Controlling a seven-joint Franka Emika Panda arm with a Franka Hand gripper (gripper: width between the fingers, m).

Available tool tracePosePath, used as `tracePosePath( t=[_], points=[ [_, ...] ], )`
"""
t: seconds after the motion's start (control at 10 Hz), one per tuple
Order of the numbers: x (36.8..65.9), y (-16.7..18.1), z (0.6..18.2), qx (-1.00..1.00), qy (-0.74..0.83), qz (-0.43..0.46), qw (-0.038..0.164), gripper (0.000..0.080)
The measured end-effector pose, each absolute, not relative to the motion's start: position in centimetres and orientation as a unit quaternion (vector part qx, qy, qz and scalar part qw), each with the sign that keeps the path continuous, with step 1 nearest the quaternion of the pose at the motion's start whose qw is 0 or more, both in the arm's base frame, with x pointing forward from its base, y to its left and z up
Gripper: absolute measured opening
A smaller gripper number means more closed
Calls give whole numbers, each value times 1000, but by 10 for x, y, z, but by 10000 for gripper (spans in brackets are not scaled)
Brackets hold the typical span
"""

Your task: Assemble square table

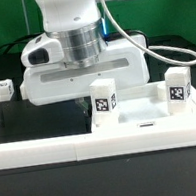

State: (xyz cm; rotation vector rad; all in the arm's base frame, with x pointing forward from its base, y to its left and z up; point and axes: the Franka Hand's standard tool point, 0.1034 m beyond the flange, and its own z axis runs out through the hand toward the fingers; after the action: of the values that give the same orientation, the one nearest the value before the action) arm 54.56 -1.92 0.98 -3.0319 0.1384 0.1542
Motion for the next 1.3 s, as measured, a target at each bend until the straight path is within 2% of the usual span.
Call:
tracePosePath(
  t=[0.3,0.5,0.7,1.1,1.3],
  points=[
    [545,-20,10,-997,39,51,51,60],
    [533,-33,23,-995,-48,76,43,60],
    [531,-46,30,-978,-190,78,20,60],
    [528,-51,27,-955,-285,82,23,60],
    [539,-53,29,-925,-373,72,29,60]
  ],
)
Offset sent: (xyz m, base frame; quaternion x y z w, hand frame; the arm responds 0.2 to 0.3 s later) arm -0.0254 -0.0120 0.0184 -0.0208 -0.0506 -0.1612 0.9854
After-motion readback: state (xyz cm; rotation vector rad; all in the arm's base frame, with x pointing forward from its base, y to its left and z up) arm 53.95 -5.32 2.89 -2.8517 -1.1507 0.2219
